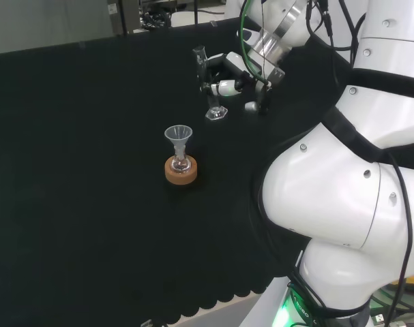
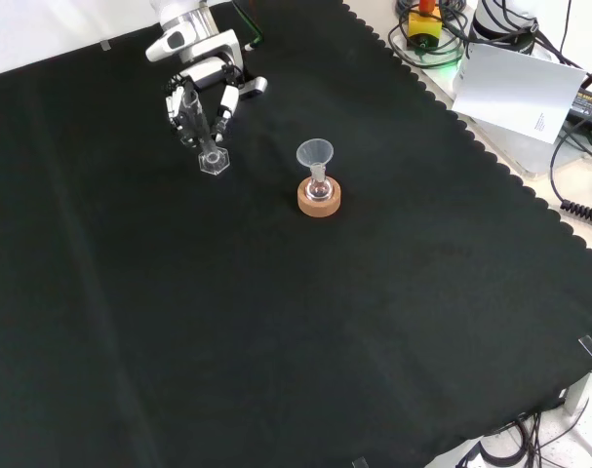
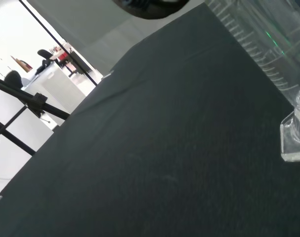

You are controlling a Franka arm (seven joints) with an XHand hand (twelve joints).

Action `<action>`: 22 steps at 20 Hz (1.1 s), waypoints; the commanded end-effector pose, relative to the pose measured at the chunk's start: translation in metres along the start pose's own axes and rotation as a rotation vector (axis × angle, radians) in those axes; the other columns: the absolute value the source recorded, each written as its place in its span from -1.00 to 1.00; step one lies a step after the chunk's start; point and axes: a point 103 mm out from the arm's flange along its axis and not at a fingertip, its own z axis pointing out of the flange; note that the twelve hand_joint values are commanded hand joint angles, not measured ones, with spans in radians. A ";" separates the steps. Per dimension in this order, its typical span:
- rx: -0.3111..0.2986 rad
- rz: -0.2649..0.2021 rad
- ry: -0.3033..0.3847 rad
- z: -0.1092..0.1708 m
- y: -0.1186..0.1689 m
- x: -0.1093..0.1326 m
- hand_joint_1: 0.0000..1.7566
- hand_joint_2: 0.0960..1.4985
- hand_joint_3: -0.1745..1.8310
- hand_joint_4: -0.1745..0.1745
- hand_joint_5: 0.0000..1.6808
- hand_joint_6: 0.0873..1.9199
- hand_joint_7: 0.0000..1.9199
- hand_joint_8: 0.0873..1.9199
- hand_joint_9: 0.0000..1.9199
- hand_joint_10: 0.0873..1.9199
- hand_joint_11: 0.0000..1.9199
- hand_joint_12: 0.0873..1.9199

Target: Put the graduated cylinder back on the table.

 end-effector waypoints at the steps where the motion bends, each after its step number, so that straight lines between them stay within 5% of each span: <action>1: -0.022 -0.005 0.046 0.014 0.004 -0.005 0.45 0.37 -0.82 -1.00 0.29 -0.20 0.16 -0.21 0.56 -1.00 0.25 -0.21; 6: -0.083 -0.017 0.080 0.023 0.007 -0.007 0.45 0.38 -0.82 -1.00 0.29 -0.19 0.16 -0.20 0.56 -1.00 0.25 -0.21; 22: -0.069 -0.029 0.111 0.039 0.020 -0.026 0.45 0.38 -0.82 -1.00 0.27 -0.17 0.14 -0.18 0.53 -1.00 0.23 -0.20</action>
